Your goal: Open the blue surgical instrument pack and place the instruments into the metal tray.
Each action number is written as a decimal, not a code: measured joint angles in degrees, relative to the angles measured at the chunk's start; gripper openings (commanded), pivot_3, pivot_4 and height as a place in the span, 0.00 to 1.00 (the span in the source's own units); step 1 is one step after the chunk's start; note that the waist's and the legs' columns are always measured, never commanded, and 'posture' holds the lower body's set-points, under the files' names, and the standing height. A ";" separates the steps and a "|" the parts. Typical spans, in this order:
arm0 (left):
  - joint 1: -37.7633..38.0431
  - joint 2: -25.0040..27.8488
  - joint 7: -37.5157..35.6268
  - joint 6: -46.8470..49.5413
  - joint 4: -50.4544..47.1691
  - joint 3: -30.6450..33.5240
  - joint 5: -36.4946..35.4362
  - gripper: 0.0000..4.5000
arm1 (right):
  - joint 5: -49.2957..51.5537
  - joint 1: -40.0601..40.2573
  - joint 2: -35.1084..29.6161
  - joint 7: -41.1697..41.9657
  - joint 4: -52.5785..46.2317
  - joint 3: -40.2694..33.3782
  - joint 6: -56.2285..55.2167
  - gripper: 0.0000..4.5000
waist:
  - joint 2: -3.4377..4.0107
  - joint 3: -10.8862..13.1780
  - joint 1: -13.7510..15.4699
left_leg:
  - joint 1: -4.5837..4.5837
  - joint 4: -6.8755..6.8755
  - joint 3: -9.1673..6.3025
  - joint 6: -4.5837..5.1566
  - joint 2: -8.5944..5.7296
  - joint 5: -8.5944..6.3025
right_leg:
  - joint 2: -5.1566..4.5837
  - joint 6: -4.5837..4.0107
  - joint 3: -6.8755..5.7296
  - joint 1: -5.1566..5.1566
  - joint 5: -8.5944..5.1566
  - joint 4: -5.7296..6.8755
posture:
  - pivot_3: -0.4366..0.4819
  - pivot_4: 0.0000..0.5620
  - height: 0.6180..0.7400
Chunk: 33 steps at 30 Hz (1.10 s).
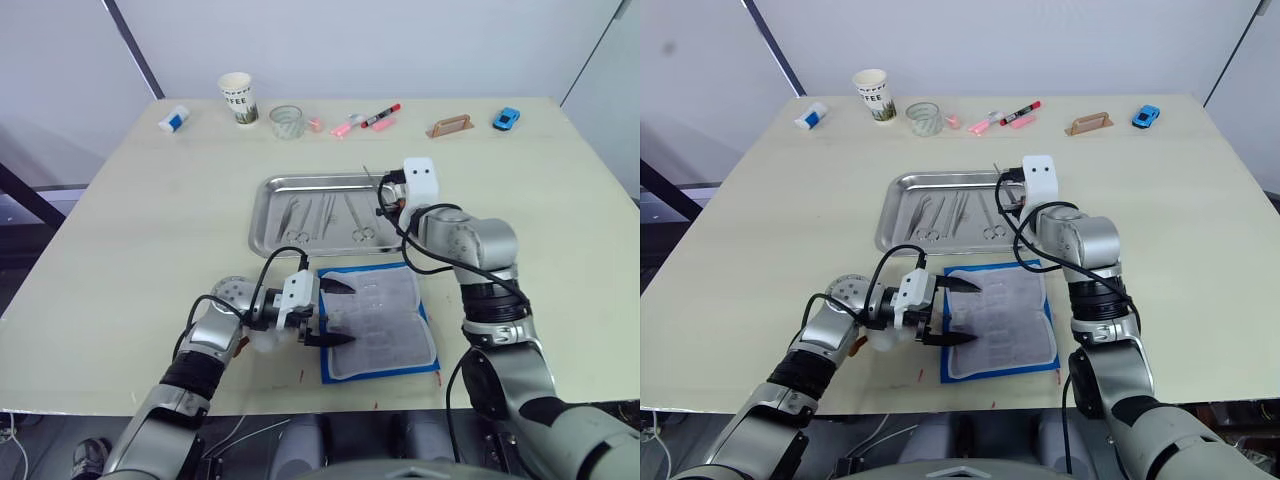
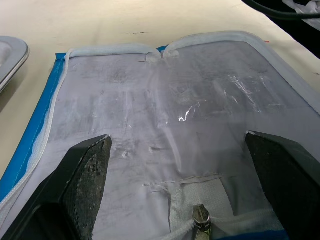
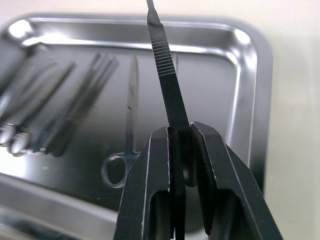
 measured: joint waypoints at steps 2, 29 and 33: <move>0.12 0.00 0.02 0.02 -0.04 0.14 0.00 1.00 | -0.79 -0.36 0.98 -0.59 2.98 -0.01 -2.36 0.02 | 0.00 0.00 -0.18 | 0.00 0.00 0.00 0.00 0.00 0.00 | 0.00 0.00 0.01 0.00 0.00 0.00 | 0.48 0.27 1.00; 1.29 0.40 1.05 1.08 -1.68 0.64 0.02 1.00 | -4.31 -1.66 3.96 -4.26 16.45 -1.18 -12.94 0.02 | 0.05 -0.01 -0.91 | 0.00 -0.01 0.03 -0.01 0.02 0.00 | -0.09 0.04 0.04 0.01 0.02 -0.02 | 0.48 0.27 1.00; 1.37 0.46 1.12 1.14 -1.81 0.65 0.02 1.00 | -4.31 -1.66 3.97 -4.37 16.69 -1.17 -13.44 0.24 | 0.05 -0.01 -0.94 | 0.00 -0.01 0.02 -0.01 0.02 0.00 | -0.09 0.04 0.03 0.01 0.02 -0.02 | 0.48 0.27 1.00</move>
